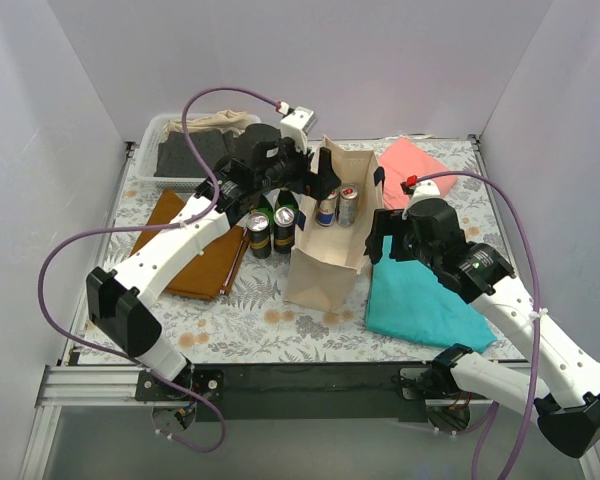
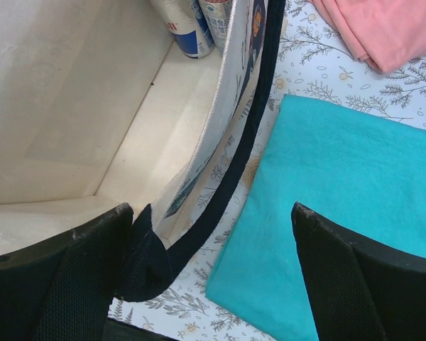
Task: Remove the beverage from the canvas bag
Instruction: Take out the drink from the canvas bag.
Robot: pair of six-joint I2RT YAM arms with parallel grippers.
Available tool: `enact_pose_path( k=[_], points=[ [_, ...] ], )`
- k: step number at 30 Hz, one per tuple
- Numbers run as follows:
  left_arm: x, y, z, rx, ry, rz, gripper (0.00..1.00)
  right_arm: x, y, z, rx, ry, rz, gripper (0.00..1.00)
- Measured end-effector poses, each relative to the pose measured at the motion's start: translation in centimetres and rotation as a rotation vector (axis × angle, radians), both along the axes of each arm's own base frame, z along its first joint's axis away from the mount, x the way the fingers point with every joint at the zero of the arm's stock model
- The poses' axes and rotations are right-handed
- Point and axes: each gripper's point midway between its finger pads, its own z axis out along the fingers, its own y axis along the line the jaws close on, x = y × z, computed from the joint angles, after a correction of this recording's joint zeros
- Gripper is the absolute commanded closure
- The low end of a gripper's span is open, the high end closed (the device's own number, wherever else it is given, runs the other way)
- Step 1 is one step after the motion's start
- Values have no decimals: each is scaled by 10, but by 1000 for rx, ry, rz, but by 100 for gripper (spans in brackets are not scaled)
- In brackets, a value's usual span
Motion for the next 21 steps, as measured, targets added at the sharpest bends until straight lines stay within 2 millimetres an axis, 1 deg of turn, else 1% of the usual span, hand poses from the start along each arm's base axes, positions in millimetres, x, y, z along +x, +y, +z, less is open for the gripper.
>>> enact_pose_path(
  k=[5,8,11,15,17,19,21],
  points=[
    [-7,-20,-24,42,79,-129,9,0,0,1,3,-2,-3,3],
    [-12,-27,-29,54,108,-185,9,0,0,1,4,-2,-3,3],
    [-14,-35,-29,54,120,-231,9,0,0,1,4,-2,-3,3],
    [-11,-45,-26,52,120,-270,9,0,0,1,4,-2,-3,3],
    [-7,-50,-29,58,126,-281,12,0,0,1,3,-2,-2,3],
    [-1,-57,-37,70,134,-282,13,0,0,0,2,0,-2,3],
    [7,-62,-52,96,148,-265,15,0,0,-1,0,2,-1,3]
  ],
)
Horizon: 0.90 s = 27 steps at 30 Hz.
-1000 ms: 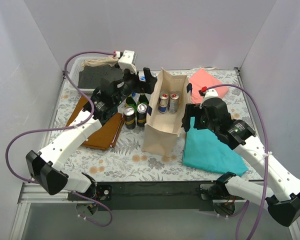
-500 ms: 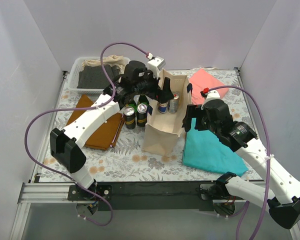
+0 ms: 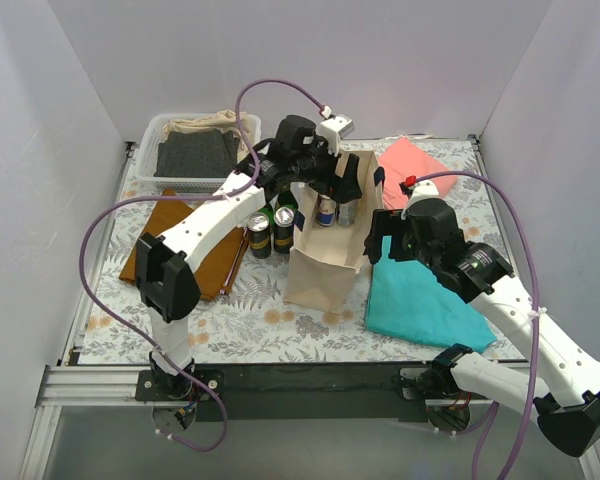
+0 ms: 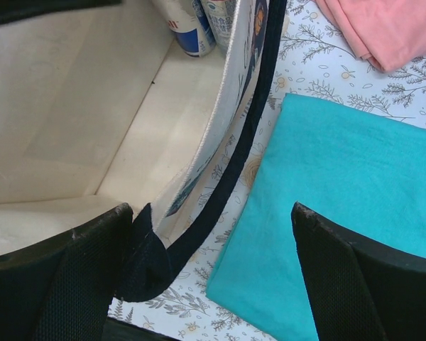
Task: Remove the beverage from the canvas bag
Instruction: Take out the drink from the canvas bag.
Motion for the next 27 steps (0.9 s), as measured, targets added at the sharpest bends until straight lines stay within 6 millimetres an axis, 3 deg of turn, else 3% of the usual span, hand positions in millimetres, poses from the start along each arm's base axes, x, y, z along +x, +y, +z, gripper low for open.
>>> enact_pose_path(
  k=[6,9,27],
  points=[
    [16,-13,-61,112,55,46,18,0,0,-1,-2,1,1,3],
    [21,-16,-77,148,64,68,18,0,0,-1,-2,1,1,3],
    [53,-23,-71,171,-107,175,19,0,0,-1,-3,2,1,3]
  ],
)
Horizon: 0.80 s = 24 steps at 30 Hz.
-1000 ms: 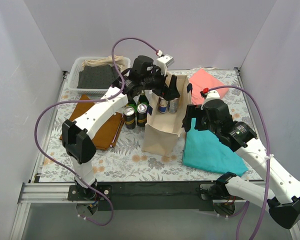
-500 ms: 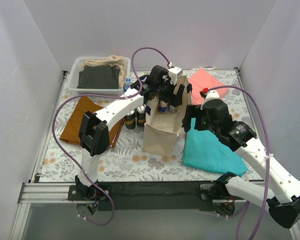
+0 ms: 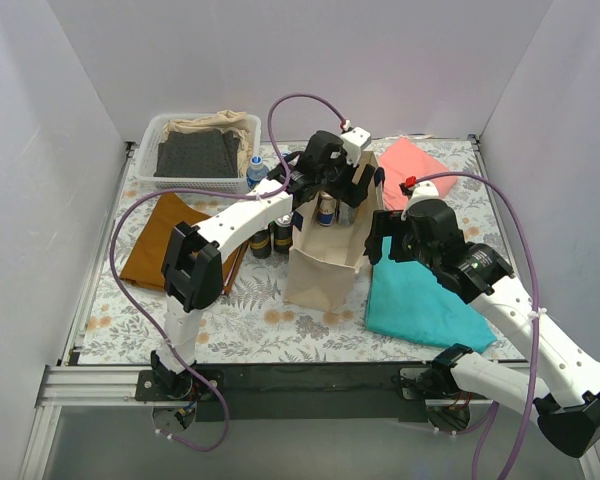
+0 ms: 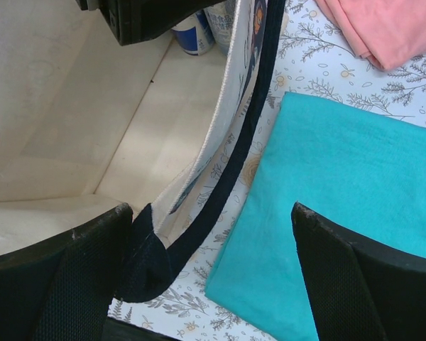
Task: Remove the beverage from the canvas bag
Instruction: Take out the drink from the canvas bag.
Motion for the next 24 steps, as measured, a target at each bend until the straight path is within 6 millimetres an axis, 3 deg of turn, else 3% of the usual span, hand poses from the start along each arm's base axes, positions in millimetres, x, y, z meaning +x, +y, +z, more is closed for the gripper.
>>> enact_pose_path(
  k=[11,18,24],
  points=[
    [14,-2,-39,105,-48,-39,19,-1,-1,-1,0,0,-1,3],
    [22,-9,-31,87,-68,-41,19,-1,-1,-1,0,0,-2,3],
    [25,-10,-36,89,-53,-46,24,-1,-1,-1,0,0,-2,3]
  ],
)
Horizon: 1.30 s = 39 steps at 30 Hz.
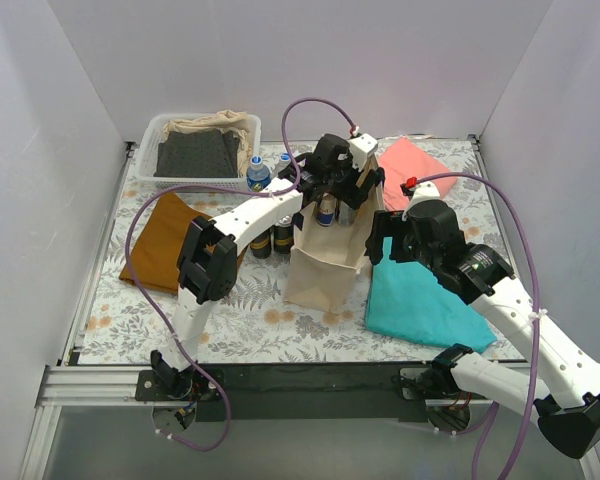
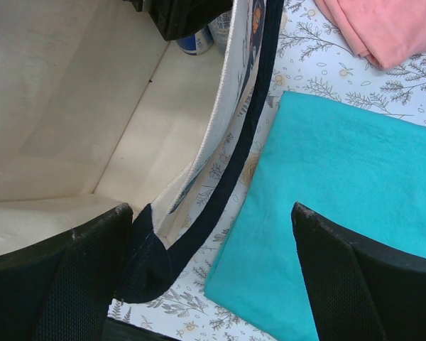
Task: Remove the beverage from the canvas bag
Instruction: Take out the drink from the canvas bag.
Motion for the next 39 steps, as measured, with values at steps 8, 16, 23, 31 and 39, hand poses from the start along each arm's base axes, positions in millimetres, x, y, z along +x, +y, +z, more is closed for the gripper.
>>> enact_pose_path(
  k=[8,16,23,31,39],
  points=[
    [2,0,-8,5,35,-3,29,0,0,0,0,0,0,3],
    [4,2,-9,12,41,2,28,0,0,0,0,0,0,3],
    [10,0,-10,18,35,20,25,0,0,0,-1,1,0,3],
    [15,3,-10,25,36,58,29,0,0,-1,-2,2,1,3],
    [17,3,-10,23,30,65,31,1,1,-2,-6,7,1,3]
  ],
)
